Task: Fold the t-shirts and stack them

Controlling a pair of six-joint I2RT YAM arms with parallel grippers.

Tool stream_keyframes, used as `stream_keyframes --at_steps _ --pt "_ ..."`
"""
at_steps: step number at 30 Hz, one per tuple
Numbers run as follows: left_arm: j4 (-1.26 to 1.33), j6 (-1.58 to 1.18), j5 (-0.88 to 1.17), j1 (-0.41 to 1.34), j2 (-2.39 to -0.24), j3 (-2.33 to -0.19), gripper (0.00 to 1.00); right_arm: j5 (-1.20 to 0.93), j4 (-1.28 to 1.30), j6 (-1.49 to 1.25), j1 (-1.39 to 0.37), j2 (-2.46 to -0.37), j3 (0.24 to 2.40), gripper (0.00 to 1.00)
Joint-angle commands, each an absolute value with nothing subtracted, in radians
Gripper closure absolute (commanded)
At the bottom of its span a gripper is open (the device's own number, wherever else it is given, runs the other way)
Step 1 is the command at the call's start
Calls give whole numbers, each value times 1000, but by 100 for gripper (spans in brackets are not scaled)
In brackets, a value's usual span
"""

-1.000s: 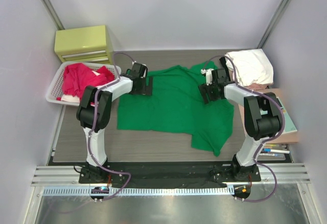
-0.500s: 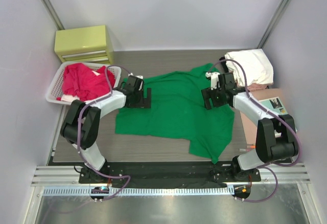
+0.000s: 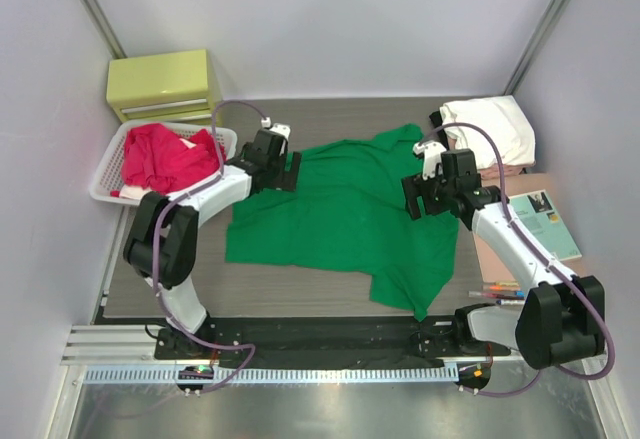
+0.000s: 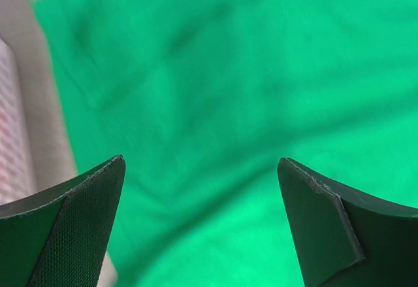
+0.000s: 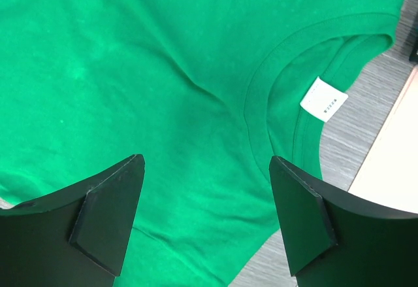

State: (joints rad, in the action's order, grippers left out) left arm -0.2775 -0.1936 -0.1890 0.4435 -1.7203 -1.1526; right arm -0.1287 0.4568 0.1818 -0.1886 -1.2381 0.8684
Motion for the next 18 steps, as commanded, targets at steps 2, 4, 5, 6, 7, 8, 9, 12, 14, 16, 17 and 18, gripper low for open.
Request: stream_keyframes --at_steps 2,4,5,6,7,8,9,12,14,16,17,18 --pt "-206 -77 -377 445 -1870 -1293 0 -121 456 193 -192 -1167 842 16" --pt "-215 -78 -403 440 -1940 -1350 0 -129 457 190 -192 -1151 835 16" --pt "-216 -75 -429 440 -1959 -1365 0 -130 459 193 -192 -1147 833 16" --pt "-222 -72 -448 440 -1991 -1397 0 -127 457 195 -192 -1141 831 16" --pt "-236 -74 -462 439 -2003 -1416 0 -129 457 201 -192 -1138 827 16" --pt "-238 -75 -510 439 -2009 -1426 0 -139 459 209 -192 -1135 824 16" --pt "-232 -77 -521 436 -2020 -1440 0 -146 459 213 -192 -1134 821 16" --pt "-285 -120 -552 410 -2032 -1491 0 -175 457 221 -190 -1138 813 16" --pt "-299 -130 -574 387 -2045 -1509 0 -201 457 222 -192 -1150 810 16" --pt "-284 -127 -621 370 -2042 -1511 0 -218 457 224 -192 -1161 807 16" --pt "-278 -123 -624 362 -2039 -1509 0 -235 457 224 -192 -1172 805 16" --pt "-278 -130 -650 351 -2039 -1511 0 -244 460 229 -192 -1175 804 16"
